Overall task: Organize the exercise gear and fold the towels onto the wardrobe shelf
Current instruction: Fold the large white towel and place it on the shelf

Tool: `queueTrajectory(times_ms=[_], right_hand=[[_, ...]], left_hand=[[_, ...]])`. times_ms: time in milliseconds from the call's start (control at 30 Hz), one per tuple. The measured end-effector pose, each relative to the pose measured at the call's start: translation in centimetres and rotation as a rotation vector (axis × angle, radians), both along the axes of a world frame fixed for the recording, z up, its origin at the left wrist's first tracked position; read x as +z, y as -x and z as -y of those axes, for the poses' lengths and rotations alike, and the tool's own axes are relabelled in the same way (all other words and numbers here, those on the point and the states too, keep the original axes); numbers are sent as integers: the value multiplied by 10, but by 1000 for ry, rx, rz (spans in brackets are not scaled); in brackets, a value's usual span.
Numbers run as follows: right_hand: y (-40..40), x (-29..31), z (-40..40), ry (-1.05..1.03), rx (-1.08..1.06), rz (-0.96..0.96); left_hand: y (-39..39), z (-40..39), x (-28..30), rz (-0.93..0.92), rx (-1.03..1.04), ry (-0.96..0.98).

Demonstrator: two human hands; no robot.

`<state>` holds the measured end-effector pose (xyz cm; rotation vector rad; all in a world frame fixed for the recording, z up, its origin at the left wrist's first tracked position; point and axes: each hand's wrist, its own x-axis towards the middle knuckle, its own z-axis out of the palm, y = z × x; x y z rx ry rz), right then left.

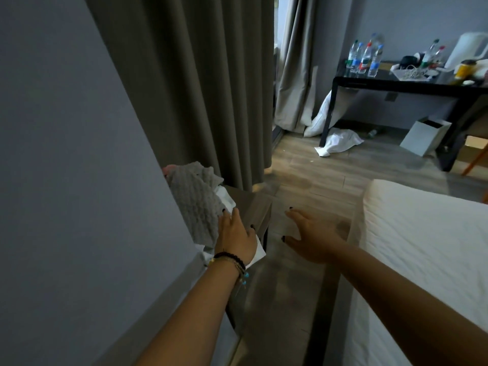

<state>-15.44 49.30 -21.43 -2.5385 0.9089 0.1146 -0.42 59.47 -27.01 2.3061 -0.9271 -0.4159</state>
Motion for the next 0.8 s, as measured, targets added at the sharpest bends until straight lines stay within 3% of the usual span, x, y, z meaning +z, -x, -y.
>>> queueTrajectory(times_ms=[467,800], right_hand=[[-58,-4,125,-114,178,-1],[-120,-22,183,-146,421,-25]], left_hand=[[-54,107,-10,-93,249,-4],[-89,109,-26,-215,581,27]])
